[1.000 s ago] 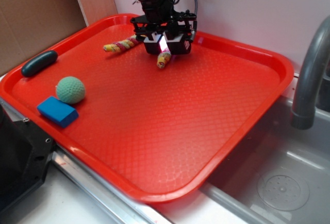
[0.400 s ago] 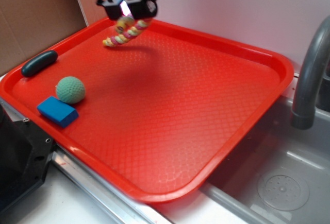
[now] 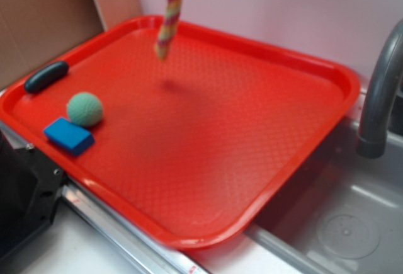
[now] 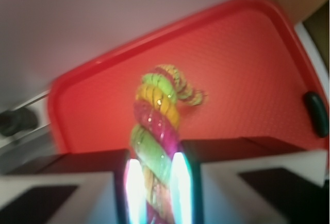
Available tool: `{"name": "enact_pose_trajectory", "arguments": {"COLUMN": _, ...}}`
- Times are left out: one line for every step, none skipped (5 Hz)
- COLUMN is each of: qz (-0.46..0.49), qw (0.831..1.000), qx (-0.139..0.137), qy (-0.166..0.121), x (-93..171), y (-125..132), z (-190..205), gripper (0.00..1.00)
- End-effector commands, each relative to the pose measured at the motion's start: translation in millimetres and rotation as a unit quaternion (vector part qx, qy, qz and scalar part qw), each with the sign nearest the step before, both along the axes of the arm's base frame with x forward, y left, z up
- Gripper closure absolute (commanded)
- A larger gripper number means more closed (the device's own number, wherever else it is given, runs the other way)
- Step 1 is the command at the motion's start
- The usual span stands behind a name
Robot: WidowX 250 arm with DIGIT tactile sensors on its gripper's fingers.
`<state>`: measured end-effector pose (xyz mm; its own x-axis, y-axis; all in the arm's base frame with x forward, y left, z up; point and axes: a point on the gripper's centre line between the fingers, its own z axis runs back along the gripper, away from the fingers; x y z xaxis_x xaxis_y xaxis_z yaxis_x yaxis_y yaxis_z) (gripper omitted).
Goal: Grab the multicolored rope.
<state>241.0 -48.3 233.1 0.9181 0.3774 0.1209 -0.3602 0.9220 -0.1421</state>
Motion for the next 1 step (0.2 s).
{"name": "enact_pose_trajectory", "arguments": {"qz": -0.023, "qw": 0.999, "qx": -0.03, "qy": -0.001, "x": -13.6, "y": 2.4, "z": 28.4, "gripper": 1.0}}
